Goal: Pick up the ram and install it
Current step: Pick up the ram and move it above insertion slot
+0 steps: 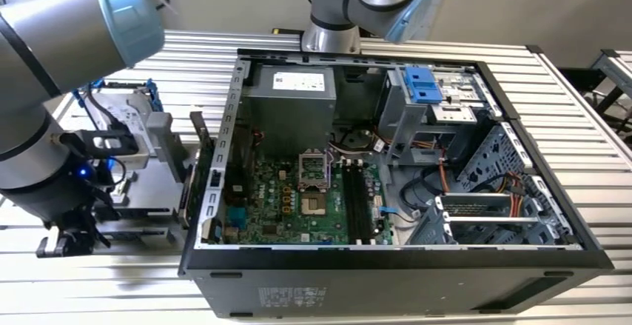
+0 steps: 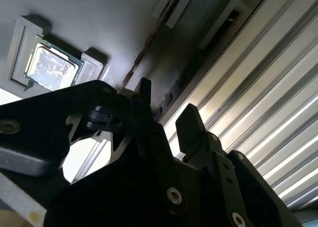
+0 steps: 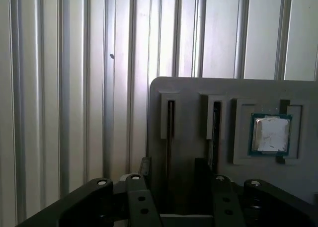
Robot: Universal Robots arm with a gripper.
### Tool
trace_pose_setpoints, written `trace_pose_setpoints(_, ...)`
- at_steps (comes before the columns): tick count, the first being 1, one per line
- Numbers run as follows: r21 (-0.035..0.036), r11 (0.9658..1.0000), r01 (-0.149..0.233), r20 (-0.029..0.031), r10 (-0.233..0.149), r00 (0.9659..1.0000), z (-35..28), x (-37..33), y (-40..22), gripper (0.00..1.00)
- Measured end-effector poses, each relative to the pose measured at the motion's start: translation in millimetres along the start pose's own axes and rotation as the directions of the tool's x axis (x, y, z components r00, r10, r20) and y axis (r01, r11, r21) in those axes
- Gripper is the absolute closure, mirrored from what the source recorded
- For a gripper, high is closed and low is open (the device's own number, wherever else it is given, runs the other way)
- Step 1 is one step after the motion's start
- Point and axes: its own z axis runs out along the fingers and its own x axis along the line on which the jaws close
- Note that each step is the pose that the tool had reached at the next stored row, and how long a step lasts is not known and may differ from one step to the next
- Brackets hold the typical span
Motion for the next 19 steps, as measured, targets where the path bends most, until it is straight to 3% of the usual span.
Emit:
trace_pose_setpoints(9, -0.0009, 1.0000, -0.001, 0.0000, 0.001, 1.0000, 7.4, -0.8, 0.7, 0.00)
trace_pose_setpoints(19, -0.0009, 1.0000, -0.001, 0.0000, 0.001, 1.0000, 7.5, -0.8, 0.8, 0.00)
